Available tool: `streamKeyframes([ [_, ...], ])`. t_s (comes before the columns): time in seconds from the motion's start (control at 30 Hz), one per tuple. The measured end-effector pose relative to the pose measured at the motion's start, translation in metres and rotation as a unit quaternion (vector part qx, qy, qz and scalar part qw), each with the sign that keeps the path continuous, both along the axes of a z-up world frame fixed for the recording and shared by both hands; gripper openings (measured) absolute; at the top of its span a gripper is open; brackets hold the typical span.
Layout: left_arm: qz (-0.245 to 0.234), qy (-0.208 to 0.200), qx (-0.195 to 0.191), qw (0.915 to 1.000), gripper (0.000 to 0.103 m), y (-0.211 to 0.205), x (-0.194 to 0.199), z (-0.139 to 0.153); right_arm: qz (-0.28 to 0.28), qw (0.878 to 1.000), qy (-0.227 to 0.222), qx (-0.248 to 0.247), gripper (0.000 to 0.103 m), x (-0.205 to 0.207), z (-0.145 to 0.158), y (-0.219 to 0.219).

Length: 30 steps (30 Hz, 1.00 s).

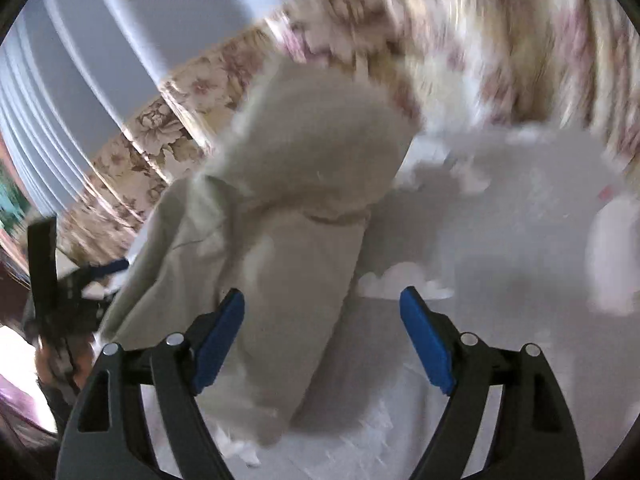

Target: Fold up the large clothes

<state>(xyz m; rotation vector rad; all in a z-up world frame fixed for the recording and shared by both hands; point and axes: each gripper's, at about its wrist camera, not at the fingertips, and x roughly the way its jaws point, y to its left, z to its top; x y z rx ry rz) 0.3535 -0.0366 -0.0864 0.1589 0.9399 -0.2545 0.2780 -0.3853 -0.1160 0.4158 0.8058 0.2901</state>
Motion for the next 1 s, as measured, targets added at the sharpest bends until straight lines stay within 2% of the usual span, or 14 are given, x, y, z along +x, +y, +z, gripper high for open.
streamKeyframes([
  [0.03, 0.0, 0.0, -0.002, 1.0, 0.1, 0.001, -0.003, -0.001, 0.007, 1.0, -0.005, 0.007, 0.078, 0.007, -0.005, 0.004],
  [0.07, 0.002, -0.001, -0.003, 1.0, 0.1, 0.001, -0.006, -0.001, 0.023, 0.999, -0.015, 0.035, 0.064, 0.014, -0.009, 0.008],
  [0.1, 0.006, -0.003, -0.004, 1.0, 0.1, 0.003, -0.01, -0.001, 0.045, 0.996, -0.018, 0.075, 0.038, 0.021, -0.014, 0.01],
  [0.13, 0.008, -0.002, -0.004, 1.0, 0.1, 0.005, -0.013, -0.001, 0.056, 0.994, -0.018, 0.09, 0.035, 0.024, -0.015, 0.014],
  [0.23, 0.016, -0.005, -0.022, 0.9996, 0.1, 0.016, -0.021, 0.003, 0.092, 0.993, -0.037, 0.07, 0.03, 0.031, -0.01, 0.039],
  [0.33, 0.017, -0.011, -0.055, 0.9983, 0.1, 0.027, -0.026, 0.01, 0.117, 0.991, -0.048, 0.051, 0.026, 0.034, 0.005, 0.066],
  [0.37, 0.018, -0.012, -0.066, 0.9976, 0.1, 0.03, -0.027, 0.012, 0.14, 0.987, -0.053, 0.064, 0.016, 0.034, 0.01, 0.076],
  [0.4, 0.015, -0.011, -0.079, 0.9967, 0.1, 0.031, -0.026, 0.014, 0.155, 0.985, -0.052, 0.062, 0.016, 0.036, 0.013, 0.086],
  [0.47, 0.004, -0.002, -0.095, 0.9955, 0.1, 0.027, -0.024, 0.013, 0.156, 0.987, -0.038, 0.013, 0.013, 0.041, 0.011, 0.107],
  [0.53, 0.002, 0.008, -0.088, 0.9961, 0.1, 0.018, -0.021, 0.008, 0.145, 0.989, -0.022, -0.007, 0.012, 0.051, 0.003, 0.118],
  [0.63, -0.015, 0.005, -0.074, 0.9971, 0.1, 0.0, -0.026, 0.004, 0.15, 0.989, -0.011, 0.002, 0.01, 0.059, -0.006, 0.122],
  [0.83, -0.046, -0.019, -0.022, 0.9985, 0.1, -0.032, -0.039, 0.002, 0.155, 0.988, -0.002, -0.004, 0.009, 0.063, 0.0, 0.124],
  [1.0, -0.068, -0.025, -0.018, 0.9972, 0.1, -0.044, -0.054, 0.007, 0.157, 0.988, 0.001, 0.01, 0.009, 0.062, -0.008, 0.117],
])
